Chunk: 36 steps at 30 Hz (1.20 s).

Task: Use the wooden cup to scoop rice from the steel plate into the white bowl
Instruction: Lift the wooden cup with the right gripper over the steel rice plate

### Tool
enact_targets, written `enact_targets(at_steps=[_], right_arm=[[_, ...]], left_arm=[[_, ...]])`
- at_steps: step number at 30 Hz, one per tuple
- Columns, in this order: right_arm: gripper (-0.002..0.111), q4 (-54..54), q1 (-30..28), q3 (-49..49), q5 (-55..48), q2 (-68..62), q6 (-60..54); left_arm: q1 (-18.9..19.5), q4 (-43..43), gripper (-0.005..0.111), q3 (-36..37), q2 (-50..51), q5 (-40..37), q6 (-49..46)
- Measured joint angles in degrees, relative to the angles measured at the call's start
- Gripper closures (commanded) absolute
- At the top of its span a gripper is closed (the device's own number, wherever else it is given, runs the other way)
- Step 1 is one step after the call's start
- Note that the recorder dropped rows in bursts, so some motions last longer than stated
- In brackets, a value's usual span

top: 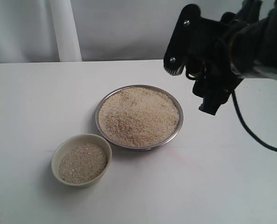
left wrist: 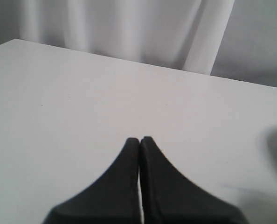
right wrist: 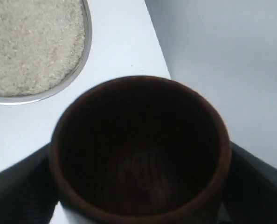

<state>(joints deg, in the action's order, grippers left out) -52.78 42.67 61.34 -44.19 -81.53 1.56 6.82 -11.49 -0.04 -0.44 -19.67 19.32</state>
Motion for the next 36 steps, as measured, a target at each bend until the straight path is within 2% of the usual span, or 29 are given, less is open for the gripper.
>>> enact_targets(at_steps=[6, 13, 18, 25, 36], right_arm=[[0.108, -12.21, 0.0, 5.05, 0.15, -11.71, -0.94], [0.108, -22.04, 0.0, 14.89, 0.03, -24.82, -1.56], [0.108, -29.57, 0.0, 18.24, -0.06, -31.96, -1.56], [0.108, -31.06, -0.35, 20.8, -0.07, -39.2, -1.56], [0.108, -31.41, -0.46, 20.94, -1.49, -42.08, -2.31]], left_arm=[[0.0, 0.0, 0.107, 0.0, 0.0, 0.0, 0.0], [0.0, 0.0, 0.107, 0.0, 0.0, 0.0, 0.0], [0.0, 0.0, 0.107, 0.0, 0.0, 0.0, 0.0], [0.0, 0.0, 0.107, 0.0, 0.0, 0.0, 0.0], [0.0, 0.0, 0.107, 0.0, 0.0, 0.0, 0.0]])
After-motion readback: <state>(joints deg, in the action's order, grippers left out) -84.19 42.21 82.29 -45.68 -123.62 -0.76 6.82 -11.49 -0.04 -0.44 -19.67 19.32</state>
